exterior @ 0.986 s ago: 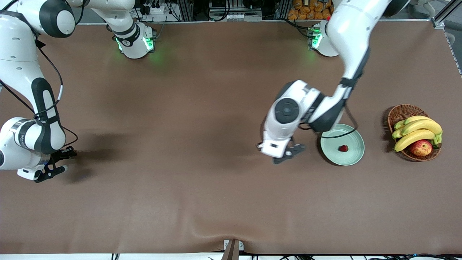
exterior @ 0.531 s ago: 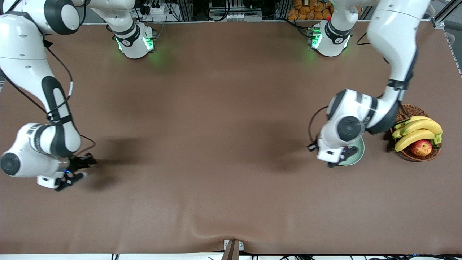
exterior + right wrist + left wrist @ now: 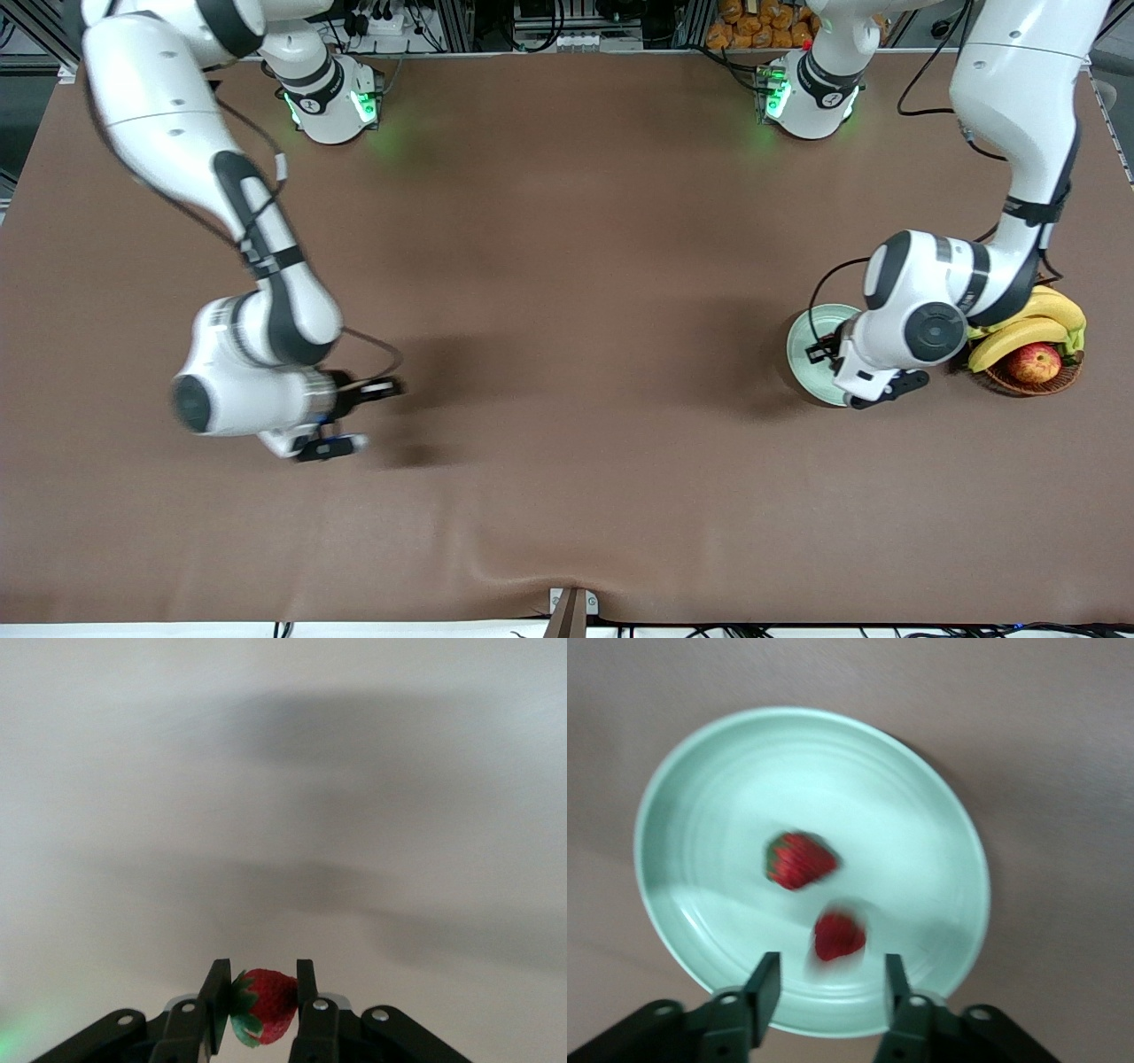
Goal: Collect all strawberries into plate
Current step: 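Carry the third strawberry mid-table and release it with the right gripper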
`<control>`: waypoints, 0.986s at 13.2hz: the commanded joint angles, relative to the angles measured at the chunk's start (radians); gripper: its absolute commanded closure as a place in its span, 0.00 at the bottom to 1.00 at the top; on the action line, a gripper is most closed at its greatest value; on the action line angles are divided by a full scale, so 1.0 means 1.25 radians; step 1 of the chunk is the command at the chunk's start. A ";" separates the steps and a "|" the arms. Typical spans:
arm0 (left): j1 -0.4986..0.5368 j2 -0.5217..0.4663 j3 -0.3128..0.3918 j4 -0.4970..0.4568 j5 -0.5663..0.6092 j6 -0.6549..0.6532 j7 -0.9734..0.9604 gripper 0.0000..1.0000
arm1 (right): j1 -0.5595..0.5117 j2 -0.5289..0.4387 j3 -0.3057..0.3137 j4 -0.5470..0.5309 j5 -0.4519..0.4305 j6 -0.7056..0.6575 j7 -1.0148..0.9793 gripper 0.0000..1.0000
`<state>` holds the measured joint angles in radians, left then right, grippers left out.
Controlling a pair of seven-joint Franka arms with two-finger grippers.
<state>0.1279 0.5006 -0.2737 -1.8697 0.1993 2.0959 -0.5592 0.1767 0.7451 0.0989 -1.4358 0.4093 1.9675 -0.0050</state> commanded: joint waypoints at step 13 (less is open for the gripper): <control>-0.150 0.074 -0.150 0.172 -0.083 -0.035 -0.323 0.00 | 0.416 0.064 -0.033 -0.011 0.133 0.296 0.454 0.93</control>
<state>-0.0429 0.5448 -0.4657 -1.7108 0.1095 2.0653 -0.9396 0.6686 0.8046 0.0754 -1.4490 0.5516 2.2940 0.5397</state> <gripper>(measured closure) 0.000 0.656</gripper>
